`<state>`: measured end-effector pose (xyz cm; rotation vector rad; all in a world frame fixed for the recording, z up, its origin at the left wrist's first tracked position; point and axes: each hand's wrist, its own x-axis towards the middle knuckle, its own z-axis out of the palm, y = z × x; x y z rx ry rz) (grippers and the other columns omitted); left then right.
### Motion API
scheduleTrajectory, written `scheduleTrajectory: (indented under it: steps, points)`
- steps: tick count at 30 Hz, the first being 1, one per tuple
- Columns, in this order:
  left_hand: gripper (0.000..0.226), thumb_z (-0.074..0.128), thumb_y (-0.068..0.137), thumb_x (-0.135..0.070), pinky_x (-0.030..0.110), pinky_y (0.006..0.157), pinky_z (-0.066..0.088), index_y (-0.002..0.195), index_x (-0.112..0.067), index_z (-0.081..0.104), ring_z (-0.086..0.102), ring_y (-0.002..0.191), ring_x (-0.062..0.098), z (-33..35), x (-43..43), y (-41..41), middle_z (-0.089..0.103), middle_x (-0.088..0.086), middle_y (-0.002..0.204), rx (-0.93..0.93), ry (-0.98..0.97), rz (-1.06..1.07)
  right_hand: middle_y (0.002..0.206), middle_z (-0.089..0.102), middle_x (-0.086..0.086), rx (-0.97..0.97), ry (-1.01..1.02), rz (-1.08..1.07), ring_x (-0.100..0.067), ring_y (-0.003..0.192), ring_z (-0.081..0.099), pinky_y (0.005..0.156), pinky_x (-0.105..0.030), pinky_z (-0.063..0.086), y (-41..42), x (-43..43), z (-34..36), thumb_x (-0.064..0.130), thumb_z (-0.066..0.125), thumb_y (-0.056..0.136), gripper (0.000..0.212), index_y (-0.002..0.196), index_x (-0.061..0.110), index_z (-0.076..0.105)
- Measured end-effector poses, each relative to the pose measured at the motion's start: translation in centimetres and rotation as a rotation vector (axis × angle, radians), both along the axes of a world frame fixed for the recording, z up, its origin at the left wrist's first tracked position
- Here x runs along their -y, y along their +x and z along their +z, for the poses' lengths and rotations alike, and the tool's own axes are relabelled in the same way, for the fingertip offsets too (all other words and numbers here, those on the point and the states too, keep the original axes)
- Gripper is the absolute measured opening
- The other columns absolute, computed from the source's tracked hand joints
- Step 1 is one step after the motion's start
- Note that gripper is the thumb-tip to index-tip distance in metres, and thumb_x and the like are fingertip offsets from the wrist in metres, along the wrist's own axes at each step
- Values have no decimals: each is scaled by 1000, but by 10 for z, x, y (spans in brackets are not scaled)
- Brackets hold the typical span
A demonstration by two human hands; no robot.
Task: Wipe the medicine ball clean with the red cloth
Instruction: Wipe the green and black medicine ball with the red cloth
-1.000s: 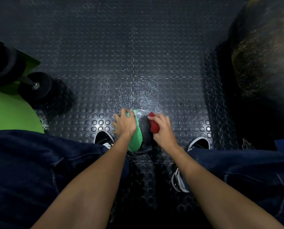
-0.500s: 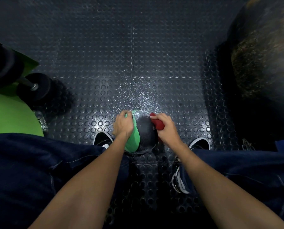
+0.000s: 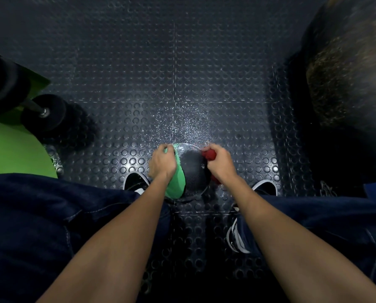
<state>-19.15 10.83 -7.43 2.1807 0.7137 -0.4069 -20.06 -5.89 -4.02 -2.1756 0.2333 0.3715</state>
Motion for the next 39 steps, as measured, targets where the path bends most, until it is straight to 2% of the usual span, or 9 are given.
scheduleTrajectory:
  steps: [4,8,15,18,22,27,30,34,39]
  points:
    - [39,35,102,-48,31,82,49,131,-28,54,61,91,22,0,2,-1,61,0,119,-15,14,13,99,58,10,62,20,127,-14,101,48,83,-23,38,-5,2,5,-20,56,68,51,98,19,68]
    - [50,28,91,-59,58,99,47,126,-33,53,60,109,30,3,9,1,61,-1,123,-49,45,25,100,62,5,41,-3,12,-19,101,54,83,-29,43,3,-1,7,-19,51,65,48,91,17,68]
    - [66,18,77,-68,69,95,48,122,-36,53,62,109,43,0,11,-1,65,5,114,-52,49,33,100,63,2,36,-69,-60,-20,100,51,85,-30,42,1,-10,9,-16,48,66,47,94,15,68]
    - [56,23,85,-63,63,96,48,123,-34,53,62,107,38,2,8,-3,63,4,117,-39,28,37,98,58,5,95,-37,59,-15,98,44,79,-25,34,-11,-14,13,-17,50,68,47,99,13,68]
    - [61,18,84,-68,68,101,42,121,-35,53,56,118,39,5,9,-13,60,6,124,-3,15,17,99,65,-5,-56,34,-127,-22,97,58,82,-27,45,-16,1,14,-17,50,71,41,97,8,69]
    - [32,35,102,-46,65,111,31,125,-30,50,47,127,31,7,15,-20,50,3,137,-10,-20,17,93,65,-3,-77,86,-201,-22,87,61,84,-38,52,-18,16,29,-3,63,77,36,108,17,64]
    - [14,40,100,-45,64,108,34,107,-34,43,51,119,32,5,15,-24,50,2,130,-27,-50,80,104,63,-3,-119,50,-233,-21,93,60,88,-31,48,-25,16,29,2,66,81,45,123,14,58]
    - [13,40,100,-46,60,101,43,99,-34,39,58,107,30,2,16,-34,55,0,116,32,-3,101,107,61,-4,-32,19,-72,-20,101,56,94,-23,39,-44,7,21,-9,63,80,39,115,8,65]
    - [36,33,104,-45,56,104,43,132,-32,51,57,118,25,-1,9,-44,60,0,133,54,-22,57,105,63,-4,-32,-1,-122,-13,95,53,88,-19,41,-51,9,17,-16,57,77,42,111,7,68]
